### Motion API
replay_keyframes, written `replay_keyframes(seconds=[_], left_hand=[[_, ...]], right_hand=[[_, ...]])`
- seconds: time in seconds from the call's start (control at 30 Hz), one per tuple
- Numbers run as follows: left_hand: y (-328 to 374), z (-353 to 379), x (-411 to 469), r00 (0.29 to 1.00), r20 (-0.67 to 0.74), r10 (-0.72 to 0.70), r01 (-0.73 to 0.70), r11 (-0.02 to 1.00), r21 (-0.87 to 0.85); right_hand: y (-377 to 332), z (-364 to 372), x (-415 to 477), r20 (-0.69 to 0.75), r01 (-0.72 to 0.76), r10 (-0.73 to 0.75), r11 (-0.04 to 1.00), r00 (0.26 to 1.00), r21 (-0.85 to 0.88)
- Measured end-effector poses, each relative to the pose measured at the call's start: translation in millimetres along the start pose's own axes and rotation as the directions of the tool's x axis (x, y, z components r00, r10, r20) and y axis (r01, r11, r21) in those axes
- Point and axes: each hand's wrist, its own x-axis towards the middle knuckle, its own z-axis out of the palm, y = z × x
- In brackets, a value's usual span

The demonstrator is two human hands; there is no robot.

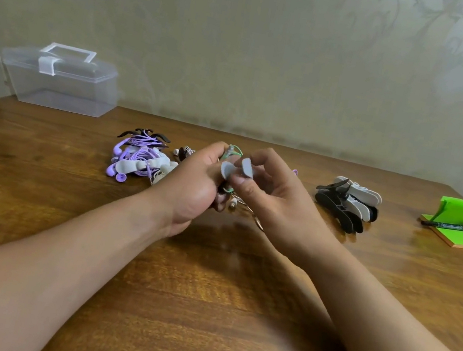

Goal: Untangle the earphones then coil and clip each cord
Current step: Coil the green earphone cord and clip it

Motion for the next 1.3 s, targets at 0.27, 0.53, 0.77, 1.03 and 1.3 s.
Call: replay_keyframes(seconds=[0.27,0.53,0.77,1.03,1.3], left_hand=[[8,5,-1,0.994,0.01,-0.112,0.111,0.97,-0.218],[12,5,-7,0.985,0.107,-0.133,0.162,0.921,-0.355],[-3,1,0,0.995,-0.031,0.097,-0.065,0.838,0.542],[0,2,-3,0.996,-0.009,0.093,-0.07,0.807,0.587],[-3,0,-4,0.998,0.047,0.047,-0.065,0.857,0.512]], right_hand=[[-1,-13,4,-0.032,-0.1,0.11,0.965,0.993,0.242],[-4,-8,4,-0.1,-0.13,0.151,0.974,0.983,0.187],[-2,-3,1,-0.167,-0.136,0.09,0.946,0.982,-0.295],[-4,-4,4,-0.058,-0.142,0.13,0.892,0.99,-0.429],[-5,-9,2,-0.018,-0.146,0.152,0.905,0.988,-0.399]])
